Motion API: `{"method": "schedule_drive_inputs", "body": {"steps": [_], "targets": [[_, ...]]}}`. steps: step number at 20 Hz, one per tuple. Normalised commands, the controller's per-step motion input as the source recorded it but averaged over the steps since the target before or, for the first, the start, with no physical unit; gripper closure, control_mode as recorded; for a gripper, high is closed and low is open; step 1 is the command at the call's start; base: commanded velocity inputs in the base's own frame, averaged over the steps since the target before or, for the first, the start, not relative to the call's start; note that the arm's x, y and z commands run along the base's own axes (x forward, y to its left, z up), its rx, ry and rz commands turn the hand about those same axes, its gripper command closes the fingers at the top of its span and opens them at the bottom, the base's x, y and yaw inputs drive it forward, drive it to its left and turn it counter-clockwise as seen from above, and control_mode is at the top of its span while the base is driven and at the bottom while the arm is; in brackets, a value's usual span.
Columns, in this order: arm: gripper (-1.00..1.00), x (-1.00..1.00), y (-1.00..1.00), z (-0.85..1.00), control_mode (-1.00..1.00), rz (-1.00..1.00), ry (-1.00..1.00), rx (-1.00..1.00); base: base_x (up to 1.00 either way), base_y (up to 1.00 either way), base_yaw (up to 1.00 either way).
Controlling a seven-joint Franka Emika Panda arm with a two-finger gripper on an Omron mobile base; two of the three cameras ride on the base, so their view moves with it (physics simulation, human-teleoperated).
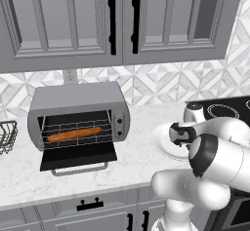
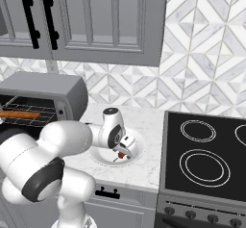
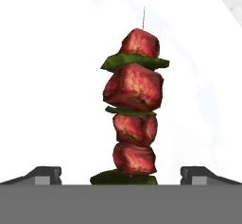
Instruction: Pick up the kebab skewer and baguette bread, and place them inside the toaster oven. Close the toaster oven door and start by setting the timer.
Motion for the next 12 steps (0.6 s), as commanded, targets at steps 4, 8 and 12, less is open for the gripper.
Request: {"method": "schedule_drive_inputs", "body": {"steps": [4, 8, 12], "targets": [[1.0, 0.0, 0.0, -0.07, -1.0, 0.0, 0.01, 0.0, 0.0, 0.0, 0.0], [1.0, 0.0, -0.01, -0.13, -1.0, 0.0, 0.01, 0.0, 0.0, 0.0, 0.0], [1.0, -0.04, 0.05, 0.17, -1.0, 0.02, 0.02, 0.0, 0.0, 0.0, 0.0]]}}
